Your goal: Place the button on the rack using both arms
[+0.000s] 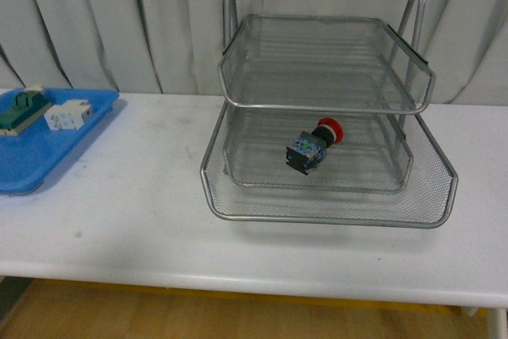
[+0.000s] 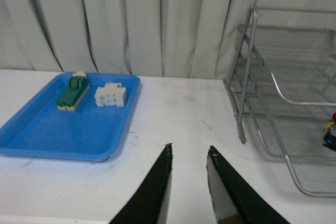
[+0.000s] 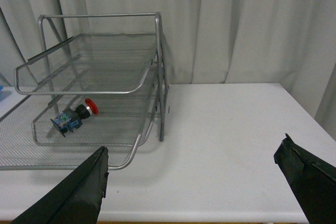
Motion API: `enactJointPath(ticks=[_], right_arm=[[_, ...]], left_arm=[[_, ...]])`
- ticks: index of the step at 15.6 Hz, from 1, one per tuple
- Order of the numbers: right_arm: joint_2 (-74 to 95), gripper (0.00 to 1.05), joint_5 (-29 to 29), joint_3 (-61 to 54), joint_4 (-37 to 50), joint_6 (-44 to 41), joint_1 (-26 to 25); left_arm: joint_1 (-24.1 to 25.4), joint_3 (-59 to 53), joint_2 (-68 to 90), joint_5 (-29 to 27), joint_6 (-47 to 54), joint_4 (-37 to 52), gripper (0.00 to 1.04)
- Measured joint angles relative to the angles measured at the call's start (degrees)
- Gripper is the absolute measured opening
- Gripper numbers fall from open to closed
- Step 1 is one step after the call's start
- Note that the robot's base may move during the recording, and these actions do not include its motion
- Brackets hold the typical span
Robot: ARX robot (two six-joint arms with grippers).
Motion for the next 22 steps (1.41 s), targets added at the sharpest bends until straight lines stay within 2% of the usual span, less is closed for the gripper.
enactJointPath(ticks=[1, 2, 10, 11, 19, 20, 22], right_arm=[[0.0, 0.98, 0.0, 0.0, 0.02, 0.0, 0.0], [0.0, 0.98, 0.0, 0.0, 0.0, 0.0, 0.0], [0.0, 0.98, 0.0, 0.0, 0.0, 0.0, 0.0], [0.0, 0.98, 0.0, 0.0, 0.02, 0.0, 0.0], [0.0, 0.98, 0.0, 0.0, 0.0, 0.0, 0.0], [0.0, 0.98, 0.0, 0.0, 0.02, 0.0, 0.0], [0.0, 0.98, -0.02, 0.0, 0.09, 0.02, 0.0]], left_arm=[[6.45, -0.72, -4.22, 5.62, -0.02, -0.48, 0.13], [8.31, -1.18, -6.84, 6.43, -0.11, -0.59, 0.01], [7.67, -6.78, -19.54, 7.72, 0.17, -9.49, 0.02], [7.65, -8.07, -20.28, 7.72, 0.17, -6.99, 0.02], [7.67, -8.35, -30.1, 7.72, 0.17, -17.4, 0.02], [7.67, -8.31, -34.56, 7.69, 0.17, -24.68, 0.02], [7.67, -8.22, -39.8, 7.74, 0.17, -27.56, 0.02]])
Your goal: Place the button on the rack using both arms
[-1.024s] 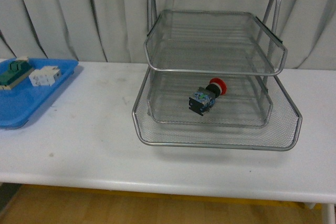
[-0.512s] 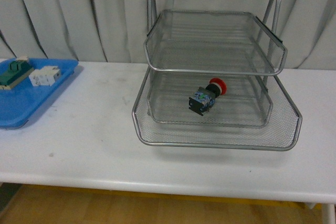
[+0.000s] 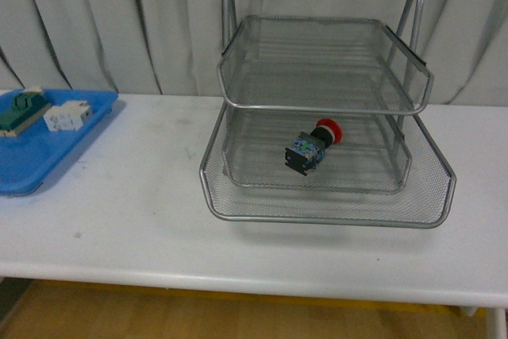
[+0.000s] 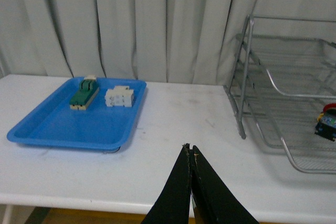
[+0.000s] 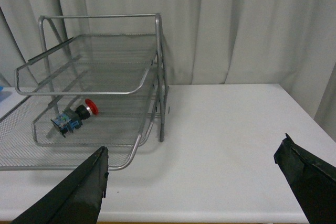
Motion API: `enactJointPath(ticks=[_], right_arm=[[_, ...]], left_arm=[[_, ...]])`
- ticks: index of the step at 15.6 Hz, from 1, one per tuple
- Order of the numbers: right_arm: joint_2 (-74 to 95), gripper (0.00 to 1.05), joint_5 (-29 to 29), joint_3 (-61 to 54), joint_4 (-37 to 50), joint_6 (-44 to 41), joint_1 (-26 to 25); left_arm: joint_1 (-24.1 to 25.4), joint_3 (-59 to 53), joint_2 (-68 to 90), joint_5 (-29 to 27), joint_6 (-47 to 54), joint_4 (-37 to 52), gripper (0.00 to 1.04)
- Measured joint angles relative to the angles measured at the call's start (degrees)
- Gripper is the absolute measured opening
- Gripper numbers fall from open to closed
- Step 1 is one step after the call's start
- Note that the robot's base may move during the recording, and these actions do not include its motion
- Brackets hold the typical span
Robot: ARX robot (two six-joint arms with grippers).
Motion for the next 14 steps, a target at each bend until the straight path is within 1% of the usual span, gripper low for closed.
enactJointPath(ticks=[3, 4, 5, 7, 8, 9, 10, 11, 12, 13, 14], right_arm=[[-0.04, 0.98, 0.02, 0.0, -0.04, 0.0, 0.0], [-0.04, 0.98, 0.02, 0.0, -0.07, -0.02, 0.0], [-0.04, 0.98, 0.02, 0.0, -0.07, -0.02, 0.0], [-0.04, 0.98, 0.02, 0.0, -0.07, -0.02, 0.0], [2.25, 0.98, -6.82, 0.02, 4.57, 1.55, -2.25], [11.39, 0.98, -10.47, 0.98, 14.27, 3.72, -0.26], [23.58, 0.98, -8.46, 3.02, 25.11, 5.07, 6.16], [37.24, 0.98, -4.61, 7.69, 35.87, 6.84, 11.28], [50.62, 0.98, -0.96, 14.56, 43.63, 8.09, 15.26], [61.64, 0.98, 0.5, 21.38, 43.58, 9.33, 18.29], [73.22, 0.98, 1.73, 28.35, 38.69, 9.88, 20.85]], left_arm=[[-0.02, -0.11, 0.02, -0.04, 0.0, 0.0, 0.02], [-0.02, -0.11, 0.02, -0.04, 0.0, -0.07, 0.05], [-0.02, -0.11, 0.02, -0.02, 0.0, -0.07, 0.17], [-0.02, -0.11, 0.02, -0.02, 0.0, -0.07, 0.46], [-0.02, -0.11, 0.02, -0.07, 0.0, -0.07, 0.59], [-0.02, -0.11, 0.02, -0.02, 0.02, -0.04, 0.73], [-0.02, -0.11, 0.02, 0.0, 0.02, -0.07, 0.87], [0.0, -0.11, 0.02, -0.02, 0.11, -0.07, 1.0], [-0.02, -0.11, 0.02, -0.02, 0.17, -0.09, 0.97], [-0.02, -0.11, 0.02, -0.02, 0.2, -0.09, 0.98], [-0.02, -0.11, 0.02, -0.02, 0.2, -0.07, 0.98]])
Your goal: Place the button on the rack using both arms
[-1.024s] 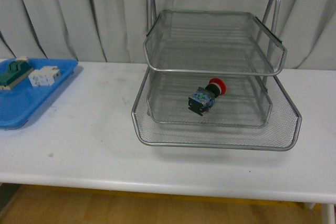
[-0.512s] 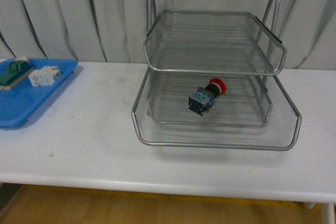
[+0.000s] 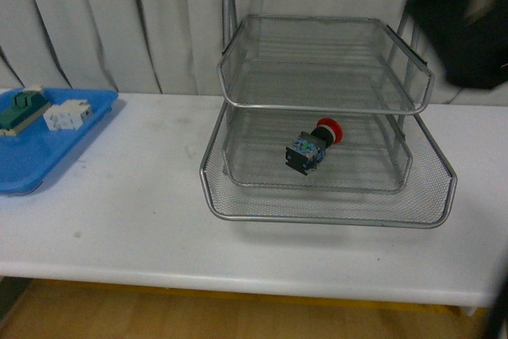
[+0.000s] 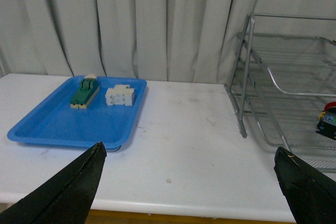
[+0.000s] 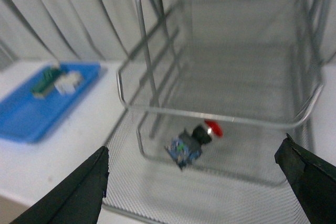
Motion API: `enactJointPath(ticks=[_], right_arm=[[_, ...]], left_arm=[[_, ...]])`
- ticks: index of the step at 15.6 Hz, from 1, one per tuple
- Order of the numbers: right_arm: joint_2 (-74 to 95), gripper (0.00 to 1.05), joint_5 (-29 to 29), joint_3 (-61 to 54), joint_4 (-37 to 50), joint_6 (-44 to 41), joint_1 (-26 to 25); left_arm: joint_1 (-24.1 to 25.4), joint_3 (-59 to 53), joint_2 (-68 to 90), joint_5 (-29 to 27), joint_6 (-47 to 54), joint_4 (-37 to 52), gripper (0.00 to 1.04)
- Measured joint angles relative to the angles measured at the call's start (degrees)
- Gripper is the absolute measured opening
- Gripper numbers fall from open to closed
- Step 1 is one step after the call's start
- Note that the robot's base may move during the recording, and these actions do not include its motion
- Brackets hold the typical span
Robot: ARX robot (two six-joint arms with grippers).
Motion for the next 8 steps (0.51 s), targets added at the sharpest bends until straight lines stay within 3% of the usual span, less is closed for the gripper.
enactJointPath(ticks=[3, 5, 8], right_arm=[[17.94, 0.97, 2.43, 15.56, -15.28, 0.57, 3.43], [21.38, 0.7, 2.67, 20.31, -21.33, 0.24, 4.07], [23.82, 0.46, 2.43, 21.14, -26.56, 1.46, 4.35]], left_arm=[[0.0, 0.0, 0.0, 0.02, 0.0, -0.02, 0.98], [0.0, 0.0, 0.0, 0.0, 0.0, 0.0, 0.98], [0.02, 0.0, 0.0, 0.0, 0.0, 0.0, 0.98]])
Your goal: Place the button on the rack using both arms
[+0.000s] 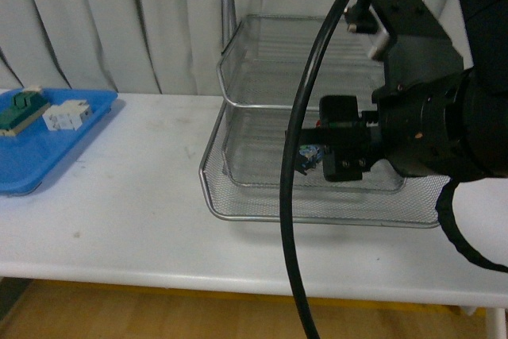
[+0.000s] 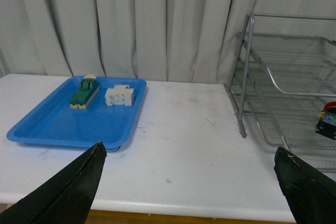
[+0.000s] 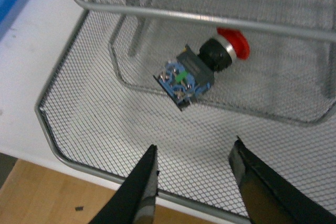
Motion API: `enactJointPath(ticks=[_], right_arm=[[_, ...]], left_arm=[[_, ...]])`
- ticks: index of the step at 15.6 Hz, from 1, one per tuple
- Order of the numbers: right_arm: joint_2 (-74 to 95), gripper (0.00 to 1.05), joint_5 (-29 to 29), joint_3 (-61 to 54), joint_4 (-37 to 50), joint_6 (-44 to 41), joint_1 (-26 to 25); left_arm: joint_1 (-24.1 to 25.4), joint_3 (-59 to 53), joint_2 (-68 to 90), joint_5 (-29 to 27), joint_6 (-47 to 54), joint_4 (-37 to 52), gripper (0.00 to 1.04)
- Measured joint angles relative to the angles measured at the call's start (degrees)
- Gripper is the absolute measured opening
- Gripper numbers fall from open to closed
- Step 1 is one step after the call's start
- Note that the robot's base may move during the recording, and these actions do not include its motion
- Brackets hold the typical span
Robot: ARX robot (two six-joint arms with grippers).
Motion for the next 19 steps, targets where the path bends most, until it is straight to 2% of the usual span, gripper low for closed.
enactJointPath(ticks=[3, 4, 14, 19], right_arm=[[0.98, 0.1, 0.44, 0.33, -4.59, 1.99, 0.85], [0.98, 0.01, 0.42, 0.26, -4.59, 2.03, 1.09], [1.73, 0.02, 0.74, -2.58, -3.48, 2.86, 2.19], [9.57, 0.02, 1.95, -3.61, -0.85, 3.52, 3.02]], left_arm=[[-0.02, 0.0, 0.0, 0.0, 0.0, 0.0, 0.98], [-0.02, 0.0, 0.0, 0.0, 0.0, 0.0, 0.98], [-0.02, 0.0, 0.0, 0.02, 0.0, 0.0, 0.98], [-0.02, 0.0, 0.0, 0.0, 0.0, 0.0, 0.98]])
